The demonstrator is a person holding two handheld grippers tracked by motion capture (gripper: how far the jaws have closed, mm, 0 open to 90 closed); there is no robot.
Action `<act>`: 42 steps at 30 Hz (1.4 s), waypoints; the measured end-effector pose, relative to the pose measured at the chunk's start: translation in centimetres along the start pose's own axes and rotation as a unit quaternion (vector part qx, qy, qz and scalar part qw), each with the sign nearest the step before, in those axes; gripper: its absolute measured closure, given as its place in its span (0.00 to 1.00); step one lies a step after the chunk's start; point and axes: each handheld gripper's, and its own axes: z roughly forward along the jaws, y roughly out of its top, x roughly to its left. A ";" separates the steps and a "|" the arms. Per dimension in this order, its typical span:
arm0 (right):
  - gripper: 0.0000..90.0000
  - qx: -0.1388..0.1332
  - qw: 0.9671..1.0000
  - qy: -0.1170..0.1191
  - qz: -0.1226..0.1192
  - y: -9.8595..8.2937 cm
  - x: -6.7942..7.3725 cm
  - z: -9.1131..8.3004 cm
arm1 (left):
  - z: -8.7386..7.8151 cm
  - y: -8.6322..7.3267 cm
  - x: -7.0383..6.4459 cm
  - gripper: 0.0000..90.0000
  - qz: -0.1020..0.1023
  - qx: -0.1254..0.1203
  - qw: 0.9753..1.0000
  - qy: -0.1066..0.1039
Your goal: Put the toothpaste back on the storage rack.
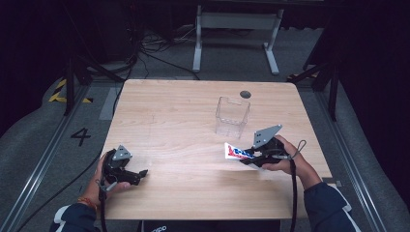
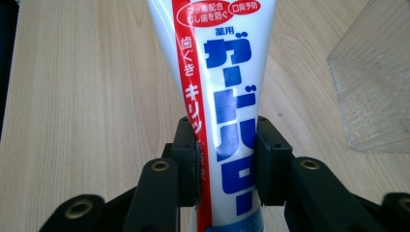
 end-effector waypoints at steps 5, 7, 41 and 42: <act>0.75 -0.018 1.000 -0.014 0.008 0.1 -0.2 -0.5 | 0.0 0.0 0.0 0.01 0.000 0.000 1.000 0.000; 0.75 -0.025 1.000 -0.012 0.010 0.2 -0.2 -0.7 | 0.0 0.0 0.0 0.01 0.000 0.000 1.000 0.000; 0.77 -0.124 0.989 -0.072 0.047 2.5 -1.1 -3.0 | 0.0 0.0 0.0 0.01 -0.002 0.001 1.000 -0.001; 0.76 -0.119 0.989 -0.072 0.041 2.8 -1.1 -3.2 | 0.0 0.0 0.0 0.01 -0.003 0.001 1.000 -0.002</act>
